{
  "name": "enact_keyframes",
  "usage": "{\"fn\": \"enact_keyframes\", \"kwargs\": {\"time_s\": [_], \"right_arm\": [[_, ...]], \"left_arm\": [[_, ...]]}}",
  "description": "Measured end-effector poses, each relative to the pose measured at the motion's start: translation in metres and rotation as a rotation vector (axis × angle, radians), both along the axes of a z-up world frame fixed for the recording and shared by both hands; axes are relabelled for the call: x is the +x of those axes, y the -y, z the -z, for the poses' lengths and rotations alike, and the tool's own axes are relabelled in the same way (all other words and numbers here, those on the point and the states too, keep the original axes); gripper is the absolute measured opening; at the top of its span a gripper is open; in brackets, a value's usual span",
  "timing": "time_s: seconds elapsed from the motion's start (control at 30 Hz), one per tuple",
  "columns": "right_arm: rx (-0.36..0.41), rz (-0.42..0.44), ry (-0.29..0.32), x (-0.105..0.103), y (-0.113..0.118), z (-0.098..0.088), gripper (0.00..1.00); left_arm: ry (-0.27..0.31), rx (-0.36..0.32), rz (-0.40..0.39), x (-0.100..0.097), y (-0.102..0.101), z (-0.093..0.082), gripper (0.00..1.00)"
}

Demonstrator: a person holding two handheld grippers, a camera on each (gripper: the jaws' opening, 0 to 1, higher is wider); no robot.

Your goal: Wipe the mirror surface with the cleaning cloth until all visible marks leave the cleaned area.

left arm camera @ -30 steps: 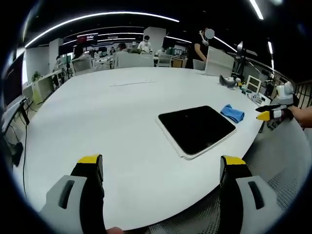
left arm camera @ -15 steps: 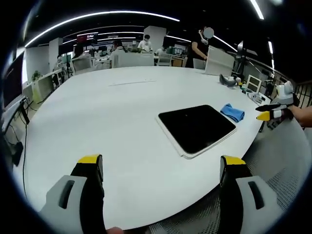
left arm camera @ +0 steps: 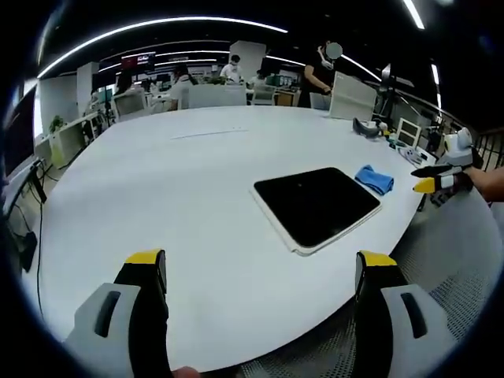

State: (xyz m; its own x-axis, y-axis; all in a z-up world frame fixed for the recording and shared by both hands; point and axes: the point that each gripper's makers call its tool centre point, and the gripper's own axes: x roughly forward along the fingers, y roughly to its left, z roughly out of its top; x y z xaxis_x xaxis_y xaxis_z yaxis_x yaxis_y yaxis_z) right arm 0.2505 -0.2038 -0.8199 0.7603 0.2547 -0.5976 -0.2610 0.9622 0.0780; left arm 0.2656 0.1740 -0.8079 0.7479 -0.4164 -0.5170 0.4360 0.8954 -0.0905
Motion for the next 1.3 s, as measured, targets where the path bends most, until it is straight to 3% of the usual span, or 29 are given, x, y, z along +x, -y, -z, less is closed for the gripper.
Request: {"fn": "enact_keyframes", "kwargs": {"time_s": [0.1,0.97,1.07,1.3], "right_arm": [[0.002,-0.01,0.032,0.002,-0.003,-0.006,0.98],[0.027,0.021,0.012,0.002,0.001,-0.001,0.98],[-0.025,0.019,0.007,0.001,0.004,-0.003,0.98],[-0.056,0.002,0.019,0.003,0.003,-0.012,0.98]], "left_arm": [[-0.002,-0.007,-0.009,0.0,-0.001,0.0,0.99],[-0.01,0.0,-0.007,0.001,-0.001,0.002,0.99],[-0.017,-0.002,-0.013,-0.001,-0.002,0.002,0.99],[-0.018,0.002,-0.009,0.001,-0.002,0.002,0.99]]}}
